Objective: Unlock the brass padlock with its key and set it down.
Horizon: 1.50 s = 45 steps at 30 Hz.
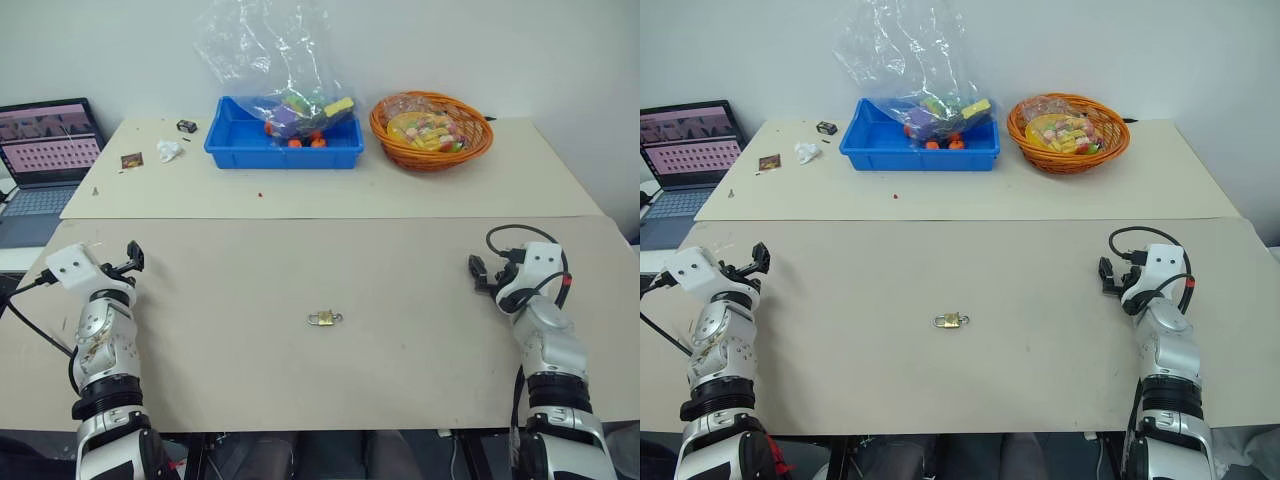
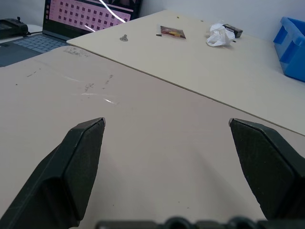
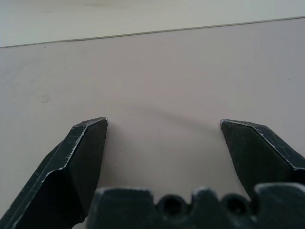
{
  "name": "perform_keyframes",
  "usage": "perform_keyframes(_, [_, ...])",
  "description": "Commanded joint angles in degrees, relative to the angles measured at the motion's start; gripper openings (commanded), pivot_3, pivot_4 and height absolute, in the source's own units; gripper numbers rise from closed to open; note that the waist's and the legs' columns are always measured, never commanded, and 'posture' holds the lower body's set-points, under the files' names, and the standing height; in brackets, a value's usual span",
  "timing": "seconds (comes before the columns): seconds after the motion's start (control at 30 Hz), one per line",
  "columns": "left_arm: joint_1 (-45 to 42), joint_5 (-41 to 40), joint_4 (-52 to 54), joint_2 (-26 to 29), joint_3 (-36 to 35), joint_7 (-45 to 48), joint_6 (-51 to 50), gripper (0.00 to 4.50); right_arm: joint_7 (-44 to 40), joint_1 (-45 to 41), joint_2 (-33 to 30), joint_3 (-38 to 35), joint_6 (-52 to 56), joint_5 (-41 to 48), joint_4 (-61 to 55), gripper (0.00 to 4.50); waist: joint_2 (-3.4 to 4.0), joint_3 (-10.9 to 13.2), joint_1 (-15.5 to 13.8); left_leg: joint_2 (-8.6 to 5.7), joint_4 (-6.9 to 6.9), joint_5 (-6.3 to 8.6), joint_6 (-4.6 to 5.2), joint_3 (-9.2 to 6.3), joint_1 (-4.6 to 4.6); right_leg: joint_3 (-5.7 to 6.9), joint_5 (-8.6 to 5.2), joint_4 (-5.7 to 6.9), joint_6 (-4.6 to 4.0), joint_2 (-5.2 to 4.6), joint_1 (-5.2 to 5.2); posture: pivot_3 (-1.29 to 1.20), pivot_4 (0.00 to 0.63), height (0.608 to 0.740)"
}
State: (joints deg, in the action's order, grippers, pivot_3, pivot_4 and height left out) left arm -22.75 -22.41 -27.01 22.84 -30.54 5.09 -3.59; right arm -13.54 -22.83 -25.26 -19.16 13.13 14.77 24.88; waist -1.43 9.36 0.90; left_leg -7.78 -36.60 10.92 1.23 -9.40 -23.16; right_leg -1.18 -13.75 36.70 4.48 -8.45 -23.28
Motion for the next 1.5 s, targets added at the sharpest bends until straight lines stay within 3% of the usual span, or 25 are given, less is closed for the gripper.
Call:
perform_keyframes(0.03, [0.8, 0.3, 4.6, 1.8, 4.6, 7.0, -1.1, 4.44, -6.3, -0.3, -2.6, 1.6, 1.1, 1.3, -3.9, 4.5, 0.0, 0.0, 0.0, 0.0, 0.0, 0.0, 0.0, 0.0, 0.0, 0.0, 0.0, 0.0, 0.0, 0.0, 0.0, 0.0, 0.15, 0.74])
perform_keyframes(0.13, [3.4, 0.8, 15.5, 5.1, 16.0, 21.2, -6.9, 4.44, -21.7, 1.8, -8.1, 7.3, 7.8, 5.5, -13.6, 4.5, 0.09, 0.1, 0.0, -0.01, 0.0, 0.0, 0.01, 0.08, -0.05, -0.01, 0.0, 0.0, 0.0, 0.0, -0.02, 0.0, 0.15, 0.74])
perform_keyframes(0.23, [5.6, -6.2, 29.4, 9.0, 21.3, 30.8, -16.3, 4.44, -37.8, 5.5, -16.4, 13.5, 16.3, 12.7, -28.8, 4.5, 0.22, 0.2, 0.0, -0.01, -0.05, 0.02, 0.04, 0.08, -0.14, 0.0, 0.0, -0.03, 0.01, -0.01, -0.03, 0.0, 0.15, 0.74])
perform_keyframes(0.37, [7.6, -15.0, 44.9, 16.2, 26.4, 41.7, -27.9, 4.44, -54.9, 9.2, -25.9, 13.3, 25.6, 28.9, -45.1, 4.5, 0.26, 0.2, 0.5, 0.17, -0.03, 0.19, 0.04, 0.1, -0.16, 0.0, -0.06, -0.14, 0.07, 0.07, -0.09, 0.0, 0.15, 0.74])
perform_keyframes(0.43, [7.0, -18.9, 49.9, 19.2, 27.9, 45.4, -32.2, 4.44, -58.9, 8.8, -28.8, 12.7, 28.3, 34.4, -50.1, 4.5, 0.3, 0.2, 0.6, 0.26, -0.03, 0.23, 0.04, 0.13, -0.13, 0.0, -0.14, -0.19, 0.15, 0.1, -0.06, 0.0, 0.15, 0.74])
perform_keyframes(0.57, [4.6, -19.5, 51.5, 22.7, 32.7, 51.7, -35.8, 4.44, -58.4, 5.2, -30.4, 15.6, 28.9, 33.1, -53.8, 4.5, 0.31, 0.3, 0.2, 0.46, -0.03, 0.23, 0.01, 0.29, -0.05, 0.0, -0.35, -0.21, 0.5, 0.16, 0.01, 0.0, 0.15, 0.74])
perform_keyframes(0.7, [2.6, -11.7, 46.1, 22.2, 39.4, 54.9, -31.7, 4.44, -57.1, 3.9, -30.6, 15.8, 29.0, 32.8, -55.4, 4.5, 0.34, 0.3, -0.7, 0.59, -0.03, 0.25, -0.05, 0.37, -0.02, 0.04, -0.33, -0.36, 0.47, 0.23, 0.09, 0.0, 0.15, 0.74])
perform_keyframes(0.87, [-0.7, -3.0, 33.9, 18.4, 44.8, 59.2, -21.7, 4.44, -55.4, 4.4, -30.9, 16.5, 28.1, 30.0, -55.9, 4.5, 0.31, 0.3, -1.6, 0.51, -0.03, 0.23, 0.02, 0.39, -0.3, 0.04, 0.05, -0.58, -0.1, 0.21, -0.12, 0.0, 0.15, 0.74])
perform_keyframes(1.23, [-7.7, 10.0, 12.8, 8.2, 52.5, 65.4, -5.0, 4.44, -50.6, 6.7, -29.6, 13.1, 28.4, 31.4, -59.9, 4.5, 0.28, 0.3, -1.6, 0.49, -0.08, 0.22, 0.04, 0.45, -0.62, 0.02, 0.17, -0.55, -0.1, 0.17, -0.43, 0.0, 0.15, 0.74])
perform_keyframes(1.47, [-9.9, 16.6, 0.9, 0.3, 53.4, 60.1, 0.9, 4.44, -47.5, 7.8, -30.3, 9.7, 29.2, 34.5, -61.9, 4.5, 0.31, 0.3, -3.2, 0.46, -0.21, 0.22, 0.05, 0.39, -0.13, 0.1, 0.21, -0.67, 0.06, 0.13, 0.21, 0.0, 0.15, 0.74])
perform_keyframes(1.5, [-9.9, 16.6, 0.5, -0.5, 53.0, 59.8, 0.6, 4.44, -47.0, 8.0, -30.4, 9.5, 29.3, 34.7, -62.2, 4.5, 0.31, 0.3, -3.4, 0.47, -0.21, 0.21, 0.06, 0.39, -0.1, 0.13, 0.06, -0.74, 0.42, 0.13, 0.29, 0.0, 0.15, 0.74])
